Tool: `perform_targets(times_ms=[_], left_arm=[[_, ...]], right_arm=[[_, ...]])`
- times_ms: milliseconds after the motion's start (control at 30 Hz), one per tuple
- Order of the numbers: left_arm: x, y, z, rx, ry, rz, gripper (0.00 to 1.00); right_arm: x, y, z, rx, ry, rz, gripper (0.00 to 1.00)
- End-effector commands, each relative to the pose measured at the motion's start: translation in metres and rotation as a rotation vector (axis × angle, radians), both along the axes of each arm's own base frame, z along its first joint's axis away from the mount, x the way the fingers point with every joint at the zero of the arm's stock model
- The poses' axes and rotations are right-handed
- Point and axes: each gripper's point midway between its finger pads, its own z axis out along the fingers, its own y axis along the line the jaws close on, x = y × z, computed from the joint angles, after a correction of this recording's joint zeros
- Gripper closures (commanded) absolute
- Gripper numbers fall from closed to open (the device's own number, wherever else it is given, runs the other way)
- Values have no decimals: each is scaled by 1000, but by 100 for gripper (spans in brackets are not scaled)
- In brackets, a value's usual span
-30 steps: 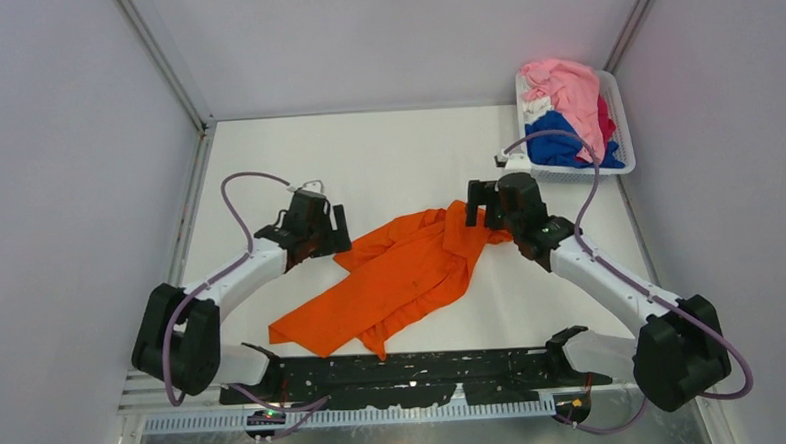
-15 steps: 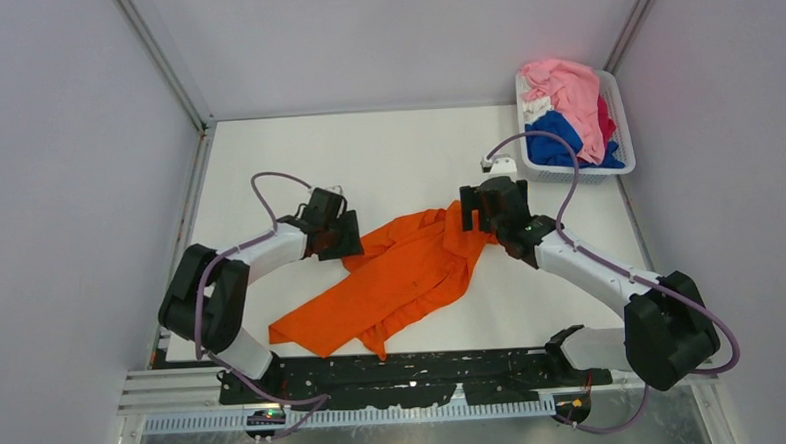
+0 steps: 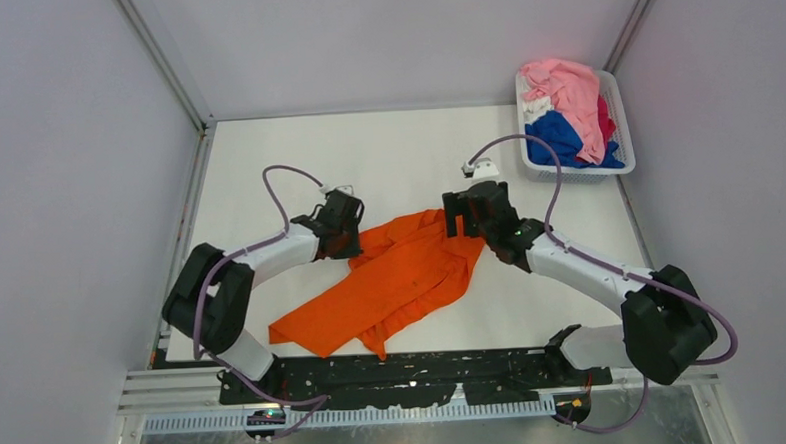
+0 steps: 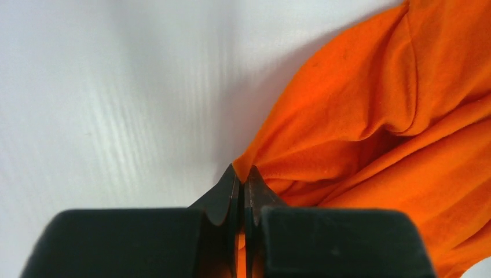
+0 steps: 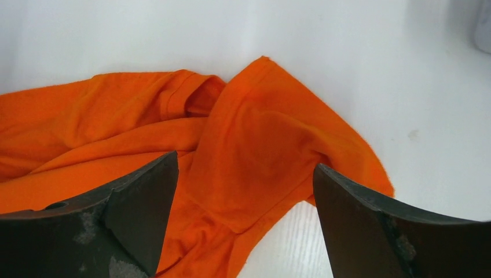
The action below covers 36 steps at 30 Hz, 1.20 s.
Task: Fold and stack the t-shirts
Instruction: Flatten out the tshirt
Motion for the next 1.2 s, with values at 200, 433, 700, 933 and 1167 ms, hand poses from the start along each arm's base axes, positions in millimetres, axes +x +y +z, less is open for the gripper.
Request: perform_targets(times_ms=[200, 433, 700, 933, 1167], left_arm=[[-3, 14, 52, -51, -177, 37, 100], [-5, 13, 54, -55, -183, 25, 100], [-4, 23, 58, -20, -209, 51, 100], [-1, 38, 62, 44, -237, 84, 100], [14, 57, 107, 114, -349, 156, 100]], right_arm=[[6, 56, -28, 12, 48, -7, 22], [16, 61, -53, -21, 77, -38, 28], [15, 24, -61, -139, 57, -189, 52], [10, 1, -51, -171, 14, -248, 79], [12, -29, -14, -177, -71, -340, 95]])
